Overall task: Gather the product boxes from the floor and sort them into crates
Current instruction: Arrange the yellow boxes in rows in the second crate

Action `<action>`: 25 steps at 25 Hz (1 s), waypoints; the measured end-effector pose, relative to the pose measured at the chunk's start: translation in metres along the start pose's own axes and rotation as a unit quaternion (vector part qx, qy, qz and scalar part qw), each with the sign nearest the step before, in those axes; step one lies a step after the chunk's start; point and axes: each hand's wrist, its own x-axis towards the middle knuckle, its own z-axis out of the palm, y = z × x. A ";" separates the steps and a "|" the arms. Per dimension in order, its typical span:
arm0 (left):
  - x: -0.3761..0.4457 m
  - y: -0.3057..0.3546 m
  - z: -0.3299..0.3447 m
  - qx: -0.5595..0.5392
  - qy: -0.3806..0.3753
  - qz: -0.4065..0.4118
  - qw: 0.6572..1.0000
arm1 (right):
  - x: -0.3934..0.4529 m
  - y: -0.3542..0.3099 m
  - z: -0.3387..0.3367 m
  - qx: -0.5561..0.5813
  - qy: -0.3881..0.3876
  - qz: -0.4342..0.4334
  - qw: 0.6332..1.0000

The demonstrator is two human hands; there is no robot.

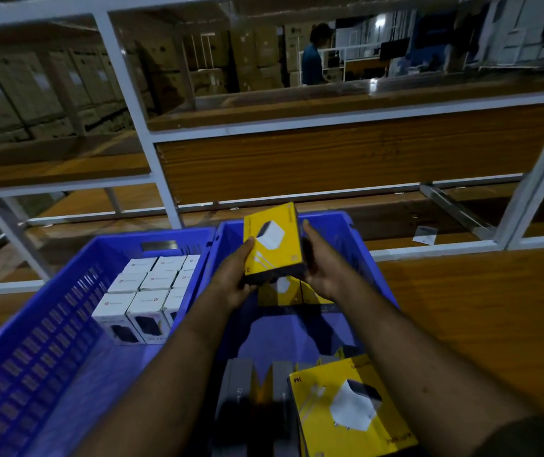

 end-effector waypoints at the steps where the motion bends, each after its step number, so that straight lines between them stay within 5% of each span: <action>1: 0.000 -0.001 0.001 0.019 0.002 0.009 1.000 | 0.002 0.002 0.002 -0.009 -0.007 0.003 1.000; 10: 0.002 -0.001 0.000 0.020 -0.042 -0.012 0.999 | 0.010 0.014 -0.004 -0.028 0.073 0.024 0.997; 25: -0.002 0.000 -0.013 0.016 -0.013 -0.085 0.996 | -0.013 0.003 -0.012 0.029 -0.023 0.137 0.990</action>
